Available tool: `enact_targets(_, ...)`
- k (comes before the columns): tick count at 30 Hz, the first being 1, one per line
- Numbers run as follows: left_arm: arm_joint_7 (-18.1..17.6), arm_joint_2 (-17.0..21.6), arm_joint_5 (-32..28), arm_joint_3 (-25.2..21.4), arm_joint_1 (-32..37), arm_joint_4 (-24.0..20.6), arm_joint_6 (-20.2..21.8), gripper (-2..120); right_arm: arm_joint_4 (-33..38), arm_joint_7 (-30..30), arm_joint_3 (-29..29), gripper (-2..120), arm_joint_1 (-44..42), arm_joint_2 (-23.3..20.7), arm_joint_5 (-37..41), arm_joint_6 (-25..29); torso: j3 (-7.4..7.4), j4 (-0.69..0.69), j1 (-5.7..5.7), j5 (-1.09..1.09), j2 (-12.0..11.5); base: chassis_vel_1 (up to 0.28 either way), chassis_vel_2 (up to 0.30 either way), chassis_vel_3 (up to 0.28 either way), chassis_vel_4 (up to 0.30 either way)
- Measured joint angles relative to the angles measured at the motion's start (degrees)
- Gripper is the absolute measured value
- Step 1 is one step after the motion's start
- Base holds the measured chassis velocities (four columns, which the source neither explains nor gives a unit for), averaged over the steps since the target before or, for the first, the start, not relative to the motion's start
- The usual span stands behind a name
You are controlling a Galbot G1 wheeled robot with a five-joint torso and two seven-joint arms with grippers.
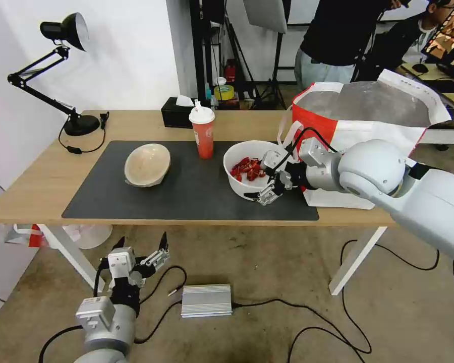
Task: Pick up the trash from the table and place it into the takeout bag.
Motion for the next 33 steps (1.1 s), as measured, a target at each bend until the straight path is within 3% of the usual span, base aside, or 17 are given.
enact_targets(33,-0.1,0.0,2.1,2.3,0.3,1.5,-0.2,99,-3.1,-0.6,-2.8,100,0.4,0.7,-3.8,0.0,0.00,0.00,0.00,0.00,0.0,0.000,0.000,0.000,0.000)
